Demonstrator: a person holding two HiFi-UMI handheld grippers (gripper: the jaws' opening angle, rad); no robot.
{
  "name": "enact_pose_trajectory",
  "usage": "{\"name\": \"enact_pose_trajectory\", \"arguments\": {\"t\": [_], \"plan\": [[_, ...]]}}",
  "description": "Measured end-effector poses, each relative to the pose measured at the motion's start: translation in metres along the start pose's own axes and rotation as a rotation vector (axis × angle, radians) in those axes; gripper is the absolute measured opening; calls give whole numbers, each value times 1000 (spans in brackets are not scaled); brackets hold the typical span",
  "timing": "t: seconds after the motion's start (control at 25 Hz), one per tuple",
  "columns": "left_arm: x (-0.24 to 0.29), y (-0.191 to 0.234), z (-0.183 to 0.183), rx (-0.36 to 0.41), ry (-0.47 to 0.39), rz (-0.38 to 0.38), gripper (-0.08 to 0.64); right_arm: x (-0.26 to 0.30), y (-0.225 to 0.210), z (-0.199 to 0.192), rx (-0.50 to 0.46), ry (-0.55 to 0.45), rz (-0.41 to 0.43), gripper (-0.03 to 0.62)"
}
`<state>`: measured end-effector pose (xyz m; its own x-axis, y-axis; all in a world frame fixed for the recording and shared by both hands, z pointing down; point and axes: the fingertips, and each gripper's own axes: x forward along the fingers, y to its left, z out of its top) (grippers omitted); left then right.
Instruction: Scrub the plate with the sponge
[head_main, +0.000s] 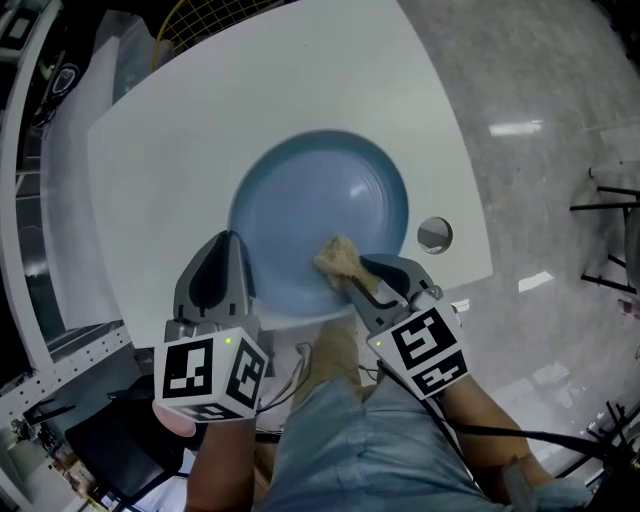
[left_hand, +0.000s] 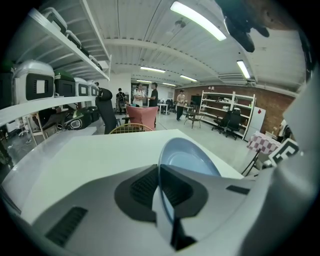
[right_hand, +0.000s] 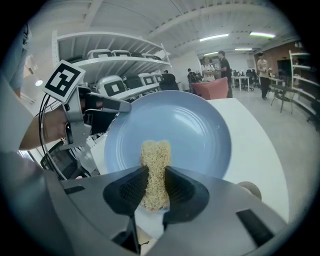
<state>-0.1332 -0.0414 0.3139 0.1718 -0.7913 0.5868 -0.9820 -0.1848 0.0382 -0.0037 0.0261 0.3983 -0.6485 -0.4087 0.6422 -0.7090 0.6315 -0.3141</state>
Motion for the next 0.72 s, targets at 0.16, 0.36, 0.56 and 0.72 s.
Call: {"name": "enact_pose_trajectory", "arguments": {"t": [0.16, 0.36, 0.56, 0.72], "plan": [[0, 1, -1, -1, 5, -1, 23, -4, -19, -2, 36, 10, -56, 107], [1, 0, -1, 22, 4, -9, 23, -6, -35, 1, 64, 8, -100, 107], [1, -2, 2, 27, 3, -16, 23, -7, -50, 6, 87, 6, -135, 107], [3, -4, 4, 36, 3, -21, 23, -7, -65, 11, 113, -2, -152, 107]]}}
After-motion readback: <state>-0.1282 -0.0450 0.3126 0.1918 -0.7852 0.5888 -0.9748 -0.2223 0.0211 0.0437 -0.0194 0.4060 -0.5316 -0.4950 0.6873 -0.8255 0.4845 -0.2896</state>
